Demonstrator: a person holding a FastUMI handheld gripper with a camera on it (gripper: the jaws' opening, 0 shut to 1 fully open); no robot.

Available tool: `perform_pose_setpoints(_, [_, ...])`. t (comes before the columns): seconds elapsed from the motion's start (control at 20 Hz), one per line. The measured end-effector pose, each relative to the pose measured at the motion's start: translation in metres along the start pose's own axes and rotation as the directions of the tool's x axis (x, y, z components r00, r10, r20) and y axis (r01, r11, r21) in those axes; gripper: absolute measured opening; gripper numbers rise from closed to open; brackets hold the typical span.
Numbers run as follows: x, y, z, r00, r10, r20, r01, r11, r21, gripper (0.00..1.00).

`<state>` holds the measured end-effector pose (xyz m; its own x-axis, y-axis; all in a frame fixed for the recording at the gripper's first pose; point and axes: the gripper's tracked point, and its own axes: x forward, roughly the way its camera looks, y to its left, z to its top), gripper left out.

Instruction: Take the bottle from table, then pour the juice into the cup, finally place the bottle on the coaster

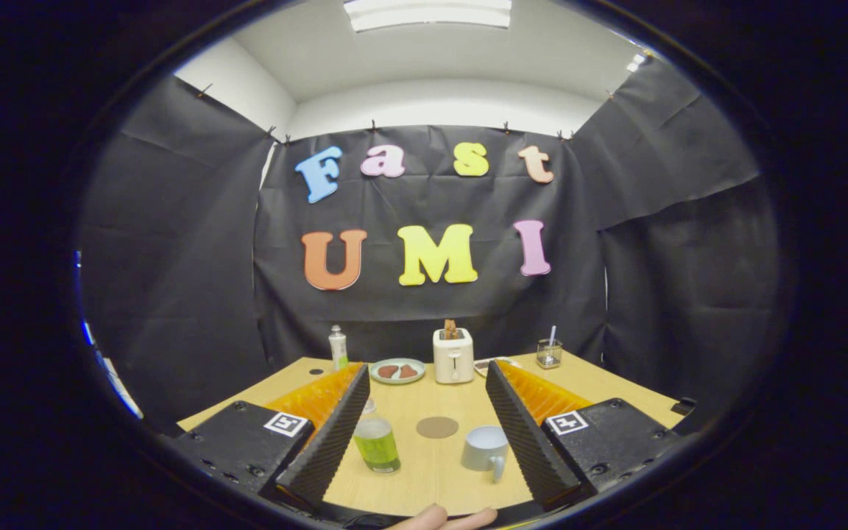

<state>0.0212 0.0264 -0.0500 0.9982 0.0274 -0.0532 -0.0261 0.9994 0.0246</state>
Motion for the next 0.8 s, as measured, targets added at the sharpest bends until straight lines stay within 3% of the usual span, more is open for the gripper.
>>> perform_pose_setpoints(0.5, [0.048,0.058,-0.065,0.994,0.068,-0.090,-0.068,0.998,-0.002,1.00])
perform_pose_setpoints(0.8, [0.079,0.070,-0.104,0.990,0.048,-0.132,-0.052,0.998,-0.028,1.00])
